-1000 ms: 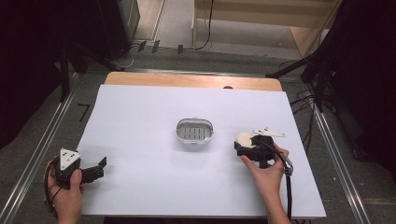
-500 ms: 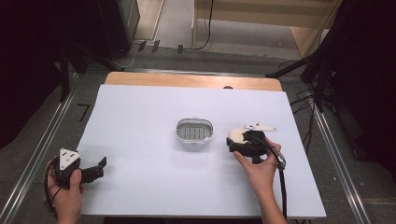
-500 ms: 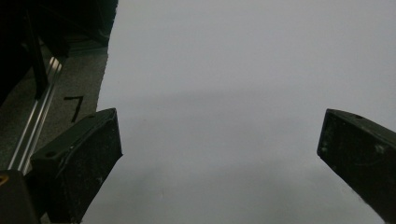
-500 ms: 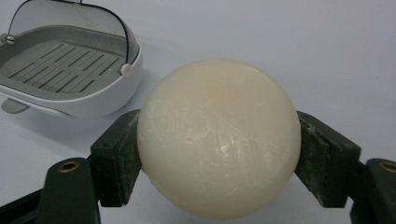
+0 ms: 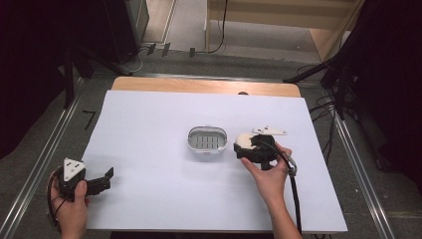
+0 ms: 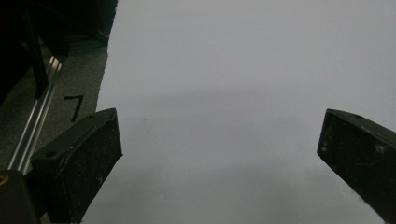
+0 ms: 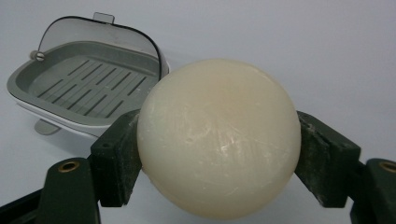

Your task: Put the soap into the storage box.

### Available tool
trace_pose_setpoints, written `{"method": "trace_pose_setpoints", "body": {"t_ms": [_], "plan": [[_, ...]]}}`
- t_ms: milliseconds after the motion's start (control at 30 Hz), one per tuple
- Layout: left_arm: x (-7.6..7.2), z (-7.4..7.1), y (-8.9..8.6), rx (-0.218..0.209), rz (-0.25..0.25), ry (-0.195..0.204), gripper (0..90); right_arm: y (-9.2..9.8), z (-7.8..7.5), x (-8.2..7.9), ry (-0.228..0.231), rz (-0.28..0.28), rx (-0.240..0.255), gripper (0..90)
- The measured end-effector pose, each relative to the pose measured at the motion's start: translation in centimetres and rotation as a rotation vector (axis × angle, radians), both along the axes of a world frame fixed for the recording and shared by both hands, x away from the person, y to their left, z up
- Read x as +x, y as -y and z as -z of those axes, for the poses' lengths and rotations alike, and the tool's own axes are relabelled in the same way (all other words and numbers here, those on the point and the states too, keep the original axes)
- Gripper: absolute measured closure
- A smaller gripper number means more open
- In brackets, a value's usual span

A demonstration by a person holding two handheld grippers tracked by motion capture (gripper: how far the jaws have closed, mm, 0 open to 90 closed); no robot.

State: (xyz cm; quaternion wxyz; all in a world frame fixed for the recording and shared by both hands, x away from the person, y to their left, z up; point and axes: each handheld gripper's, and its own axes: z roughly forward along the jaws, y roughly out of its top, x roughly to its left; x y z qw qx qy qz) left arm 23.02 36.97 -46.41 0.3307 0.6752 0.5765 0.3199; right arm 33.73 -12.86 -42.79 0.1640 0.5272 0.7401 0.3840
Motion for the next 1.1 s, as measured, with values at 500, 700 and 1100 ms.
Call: {"method": "trace_pose_setpoints", "body": {"t_ms": [500,700,1100], "plan": [[0.0,0.0,0.0,-0.006,-0.001,-0.001,0.3,-1.7,-0.9,0.8,0.000,-0.026,0.003,24.7],[0.0,0.0,0.0,-0.006,0.001,0.002,0.3,-2.3,-1.3,1.0,0.007,-0.039,0.005,24.7],[0.0,0.0,0.0,-0.006,-0.002,-0.002,0.3,-4.1,-1.4,1.4,0.009,-0.067,0.015,24.7]]}}
